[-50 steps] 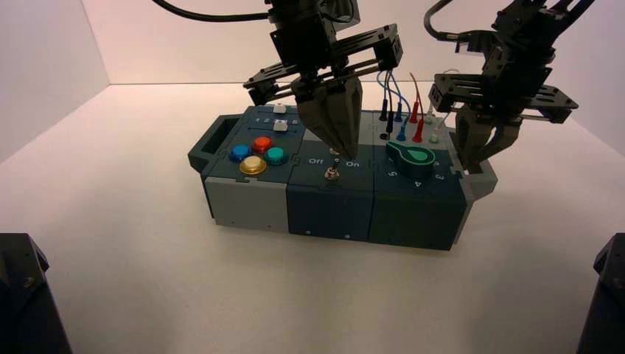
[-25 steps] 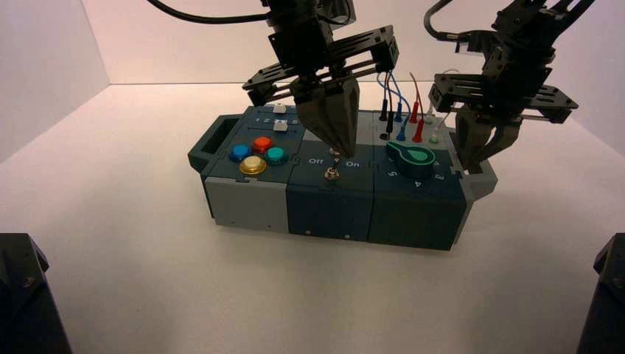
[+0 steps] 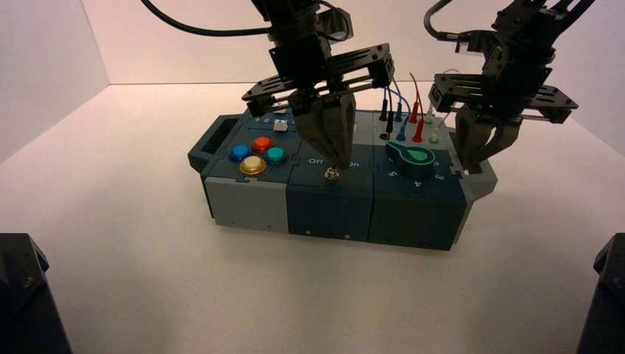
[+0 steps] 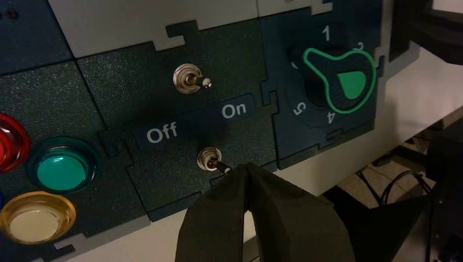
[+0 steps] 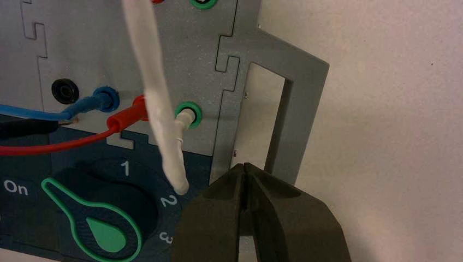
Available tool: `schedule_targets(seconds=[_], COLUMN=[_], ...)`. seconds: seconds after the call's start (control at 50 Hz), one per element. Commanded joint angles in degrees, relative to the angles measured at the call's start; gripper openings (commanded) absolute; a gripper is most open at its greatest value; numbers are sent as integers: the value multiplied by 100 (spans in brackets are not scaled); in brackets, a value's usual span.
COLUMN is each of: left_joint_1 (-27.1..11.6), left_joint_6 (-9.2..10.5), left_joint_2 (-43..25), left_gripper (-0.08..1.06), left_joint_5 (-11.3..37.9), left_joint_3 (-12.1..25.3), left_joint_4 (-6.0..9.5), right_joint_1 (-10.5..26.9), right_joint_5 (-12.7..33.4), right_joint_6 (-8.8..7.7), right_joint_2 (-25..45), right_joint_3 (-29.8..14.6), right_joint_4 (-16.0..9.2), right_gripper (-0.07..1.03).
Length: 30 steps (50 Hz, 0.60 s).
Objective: Flip the bottom switch off with the left gripper.
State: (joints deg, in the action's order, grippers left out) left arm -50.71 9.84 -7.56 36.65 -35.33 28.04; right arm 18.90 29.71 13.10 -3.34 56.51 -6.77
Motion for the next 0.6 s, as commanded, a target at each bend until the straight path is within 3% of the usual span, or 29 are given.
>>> schedule_targets(seconds=[0.02, 0.36, 0.42, 0.6], left_joint_1=[18, 18, 18, 70], left_joint_6=[26, 105, 176, 571], left_joint_2=[35, -97, -88, 9], left_gripper=[-3, -3, -3, -3], left_joint_5=[-26, -44, -53, -44], left_joint_3=[105, 158, 167, 176], left_joint_4=[-26, -176, -264, -756], right_joint_1=[88, 88, 88, 88], right_joint_5=[-158, -176, -176, -193], right_joint_6=[-141, -158, -158, -158], right_joint_2=[141, 149, 149, 167], right_joint_3=[9, 9, 9, 9], right_joint_4=[0, 0, 9, 9], right_gripper=[-2, -2, -2, -2])
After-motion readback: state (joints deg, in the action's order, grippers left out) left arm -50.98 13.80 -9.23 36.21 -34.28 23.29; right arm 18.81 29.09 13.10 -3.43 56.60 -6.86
